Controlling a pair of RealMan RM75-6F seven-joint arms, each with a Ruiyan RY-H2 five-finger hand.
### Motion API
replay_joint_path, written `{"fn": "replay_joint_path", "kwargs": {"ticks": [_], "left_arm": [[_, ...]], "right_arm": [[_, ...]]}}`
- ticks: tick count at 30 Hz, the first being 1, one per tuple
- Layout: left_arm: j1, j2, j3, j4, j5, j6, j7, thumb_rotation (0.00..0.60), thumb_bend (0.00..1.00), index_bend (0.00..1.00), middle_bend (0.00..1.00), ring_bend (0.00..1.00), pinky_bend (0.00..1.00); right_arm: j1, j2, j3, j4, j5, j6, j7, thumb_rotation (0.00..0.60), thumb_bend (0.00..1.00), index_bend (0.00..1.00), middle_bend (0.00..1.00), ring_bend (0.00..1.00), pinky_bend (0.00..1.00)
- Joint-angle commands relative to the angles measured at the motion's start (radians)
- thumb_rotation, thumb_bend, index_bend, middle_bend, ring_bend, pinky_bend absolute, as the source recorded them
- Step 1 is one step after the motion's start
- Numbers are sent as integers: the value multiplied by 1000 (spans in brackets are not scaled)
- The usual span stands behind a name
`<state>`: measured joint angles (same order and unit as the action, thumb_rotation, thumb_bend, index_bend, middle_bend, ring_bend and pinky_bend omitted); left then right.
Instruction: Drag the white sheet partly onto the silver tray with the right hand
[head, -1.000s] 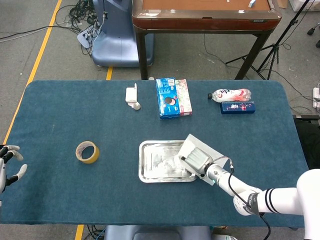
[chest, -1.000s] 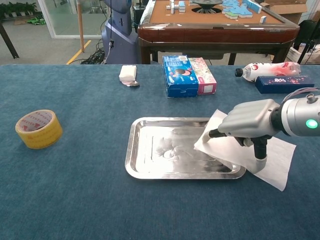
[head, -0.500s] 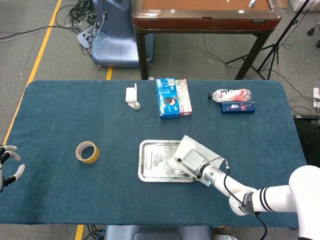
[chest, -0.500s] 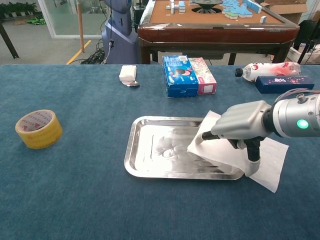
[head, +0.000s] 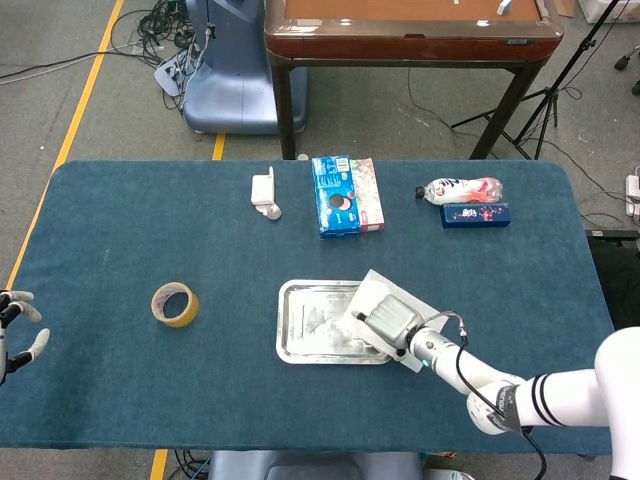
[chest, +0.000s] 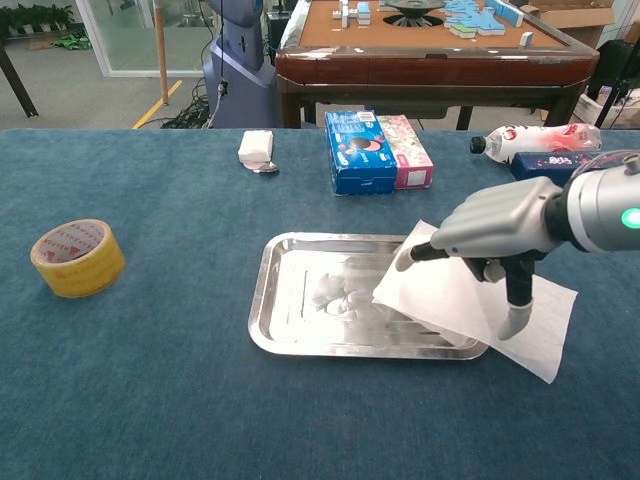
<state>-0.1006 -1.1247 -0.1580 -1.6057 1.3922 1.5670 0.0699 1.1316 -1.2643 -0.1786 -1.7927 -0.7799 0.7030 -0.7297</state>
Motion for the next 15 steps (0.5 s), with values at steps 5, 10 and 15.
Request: {"fn": "replay_joint_path", "kwargs": {"ticks": [5, 10, 15], "left_arm": [[-4, -5, 2, -1, 2, -6, 14, 600, 249, 556, 358, 233, 321], [-7, -8, 4, 0, 3, -11, 19, 600, 249, 556, 358, 233, 321], [-9, -12, 5, 2, -1, -17, 25, 600, 248, 556, 358, 233, 321]], "right_arm": [[-49, 121, -3, -101, -91, 72, 69, 600, 132, 58, 1000, 885, 895], [-113, 202, -1, -152, -188, 125, 145, 600, 405, 297, 976, 828, 851], [-194, 248, 4, -170, -291, 194, 223, 600, 776, 492, 935, 800, 842]]}}
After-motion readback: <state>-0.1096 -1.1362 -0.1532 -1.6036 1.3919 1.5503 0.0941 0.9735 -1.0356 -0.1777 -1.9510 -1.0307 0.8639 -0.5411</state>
